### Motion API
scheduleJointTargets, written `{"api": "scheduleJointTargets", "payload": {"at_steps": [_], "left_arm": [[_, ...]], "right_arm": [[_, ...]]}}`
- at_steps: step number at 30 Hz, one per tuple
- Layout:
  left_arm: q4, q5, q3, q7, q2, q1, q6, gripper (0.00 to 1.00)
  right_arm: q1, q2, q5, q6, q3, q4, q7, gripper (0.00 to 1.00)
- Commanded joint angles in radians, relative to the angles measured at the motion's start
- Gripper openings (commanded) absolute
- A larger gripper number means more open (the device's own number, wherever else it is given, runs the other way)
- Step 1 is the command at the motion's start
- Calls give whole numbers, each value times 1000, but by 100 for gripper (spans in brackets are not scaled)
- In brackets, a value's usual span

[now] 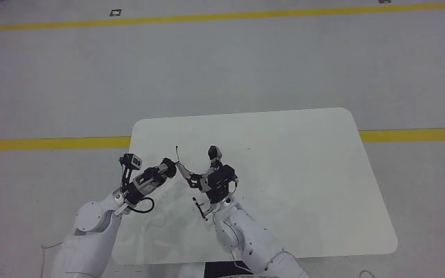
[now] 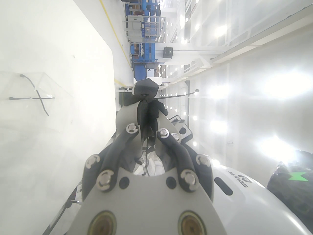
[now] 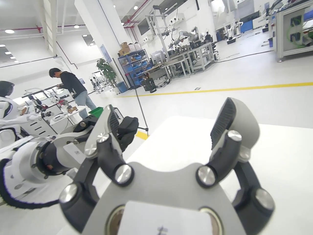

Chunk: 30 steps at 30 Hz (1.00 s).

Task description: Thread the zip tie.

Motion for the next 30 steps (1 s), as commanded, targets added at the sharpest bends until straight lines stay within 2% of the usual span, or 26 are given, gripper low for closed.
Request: {"api": "scheduleJointTargets", "payload": {"at_steps": [1,3,6,10,11,15,24,30], "left_arm": [[0,0,0,0,0,0,0,0],[0,0,0,0,0,0,0,0],[-14,-37,12,-1,-1,-1,39,0],[-26,-125,1,-58,2,7,105,0],[-29,-166,0,-83,3,10,136,0],[-28,-249,-17,-131,7,12,209,0],[-24,-260,-26,-135,11,10,215,0],[-30,-331,-18,-135,8,4,239,0]], "right_arm": [[-9,5,-10,12,15,-10,-6,100],[-16,9,-18,23,24,-17,-8,100],[-23,12,-29,40,34,-25,-7,100],[-26,14,-41,62,39,-27,-5,100],[-26,15,-44,67,40,-25,-5,100],[-26,16,-47,77,43,-23,-9,100],[-28,20,-63,81,46,-15,-17,100],[-24,18,-73,65,27,16,-34,100]]}}
